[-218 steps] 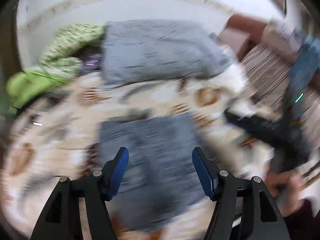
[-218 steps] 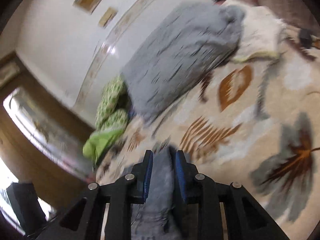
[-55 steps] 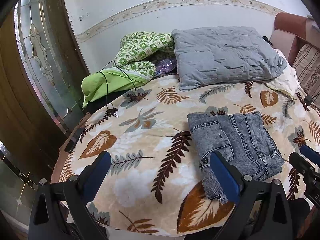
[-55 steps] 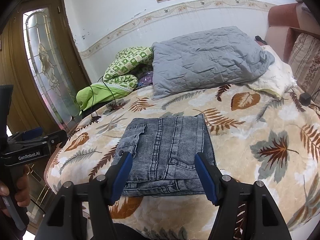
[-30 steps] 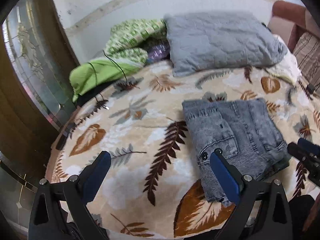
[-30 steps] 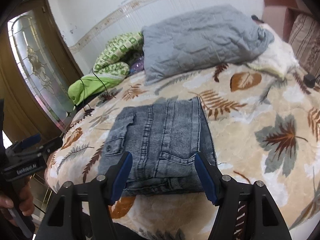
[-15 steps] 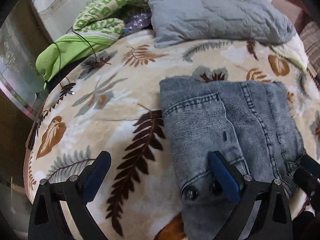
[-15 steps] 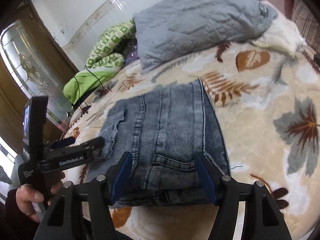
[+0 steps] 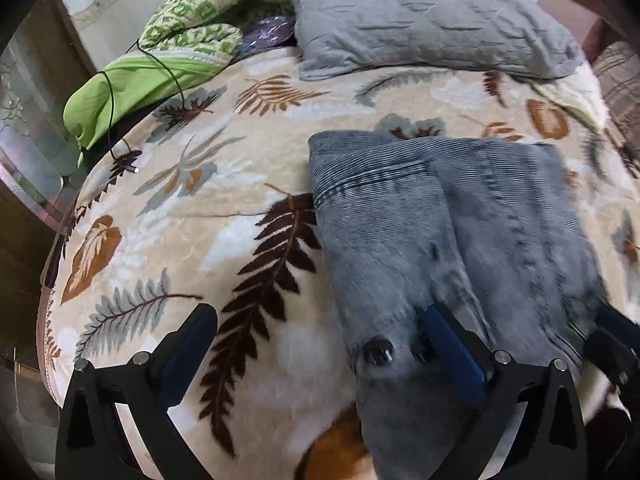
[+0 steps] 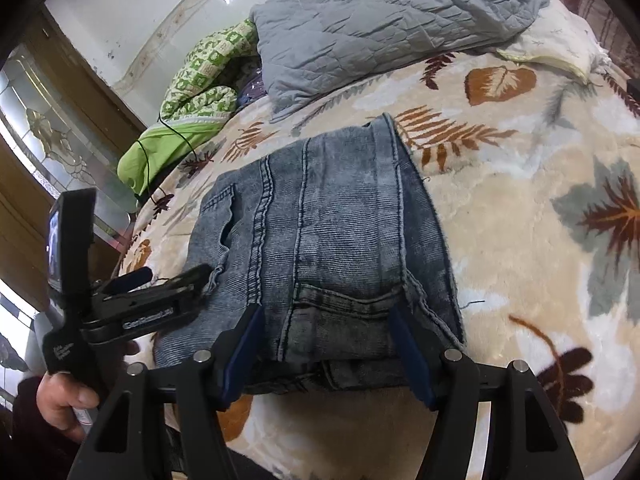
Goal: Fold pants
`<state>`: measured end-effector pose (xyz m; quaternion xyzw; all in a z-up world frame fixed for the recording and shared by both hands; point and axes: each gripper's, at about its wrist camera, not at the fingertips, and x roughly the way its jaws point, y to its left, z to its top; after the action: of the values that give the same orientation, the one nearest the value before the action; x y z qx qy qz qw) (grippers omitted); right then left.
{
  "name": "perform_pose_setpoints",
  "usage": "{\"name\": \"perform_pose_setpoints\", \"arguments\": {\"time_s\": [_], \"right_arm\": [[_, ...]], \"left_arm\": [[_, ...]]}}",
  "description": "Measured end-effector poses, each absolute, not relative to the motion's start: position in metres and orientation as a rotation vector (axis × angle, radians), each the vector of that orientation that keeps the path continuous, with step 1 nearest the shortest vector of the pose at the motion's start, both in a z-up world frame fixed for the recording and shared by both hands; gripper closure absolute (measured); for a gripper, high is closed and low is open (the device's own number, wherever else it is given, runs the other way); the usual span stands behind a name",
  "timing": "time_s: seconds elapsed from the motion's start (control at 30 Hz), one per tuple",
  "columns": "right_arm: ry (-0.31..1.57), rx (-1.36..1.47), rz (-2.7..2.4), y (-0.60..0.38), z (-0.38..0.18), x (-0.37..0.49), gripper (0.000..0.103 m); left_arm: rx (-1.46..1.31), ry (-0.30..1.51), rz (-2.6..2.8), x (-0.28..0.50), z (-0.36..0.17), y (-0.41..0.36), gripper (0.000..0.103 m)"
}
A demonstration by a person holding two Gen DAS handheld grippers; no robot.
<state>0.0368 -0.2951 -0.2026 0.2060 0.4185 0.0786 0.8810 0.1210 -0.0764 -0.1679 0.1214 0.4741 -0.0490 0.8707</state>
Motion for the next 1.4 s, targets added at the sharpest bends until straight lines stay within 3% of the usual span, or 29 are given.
{"name": "perform_pose_setpoints", "arguments": {"time_s": [0.2,0.37,0.6,0.8,1.2,1.33,1.4], "right_arm": [[0.735,0.308,0.127,-0.291,-0.146,0.012,0.035],[0.734,0.265,0.144,-0.274,-0.123,0.016,0.035],[0.859,0.28,0.218,-0.249,-0.141,0.083,0.035],[0.997,0.322,0.245,-0.249,-0.189,0.147,0.035],[1.097,0.39,0.301,-0.259,-0.224,0.191,0.034],[1.139,0.447,0.328,-0.264,-0.225,0.198,0.03],[1.145,0.471,0.342,-0.262,-0.226,0.201,0.022]], "left_arm": [[0.276,0.818,-0.042,0.067,-0.116,-0.053,0.0],[0.235,0.841,-0.054,0.049,-0.108,-0.035,0.0],[0.216,0.916,-0.1,0.057,-0.14,-0.034,0.0],[0.217,0.912,-0.131,0.075,-0.154,-0.043,0.0],[0.249,0.963,-0.23,0.103,-0.19,-0.059,0.0],[0.201,0.978,-0.246,0.106,-0.198,-0.055,0.0],[0.205,0.983,-0.251,0.108,-0.202,-0.057,0.0]]}}
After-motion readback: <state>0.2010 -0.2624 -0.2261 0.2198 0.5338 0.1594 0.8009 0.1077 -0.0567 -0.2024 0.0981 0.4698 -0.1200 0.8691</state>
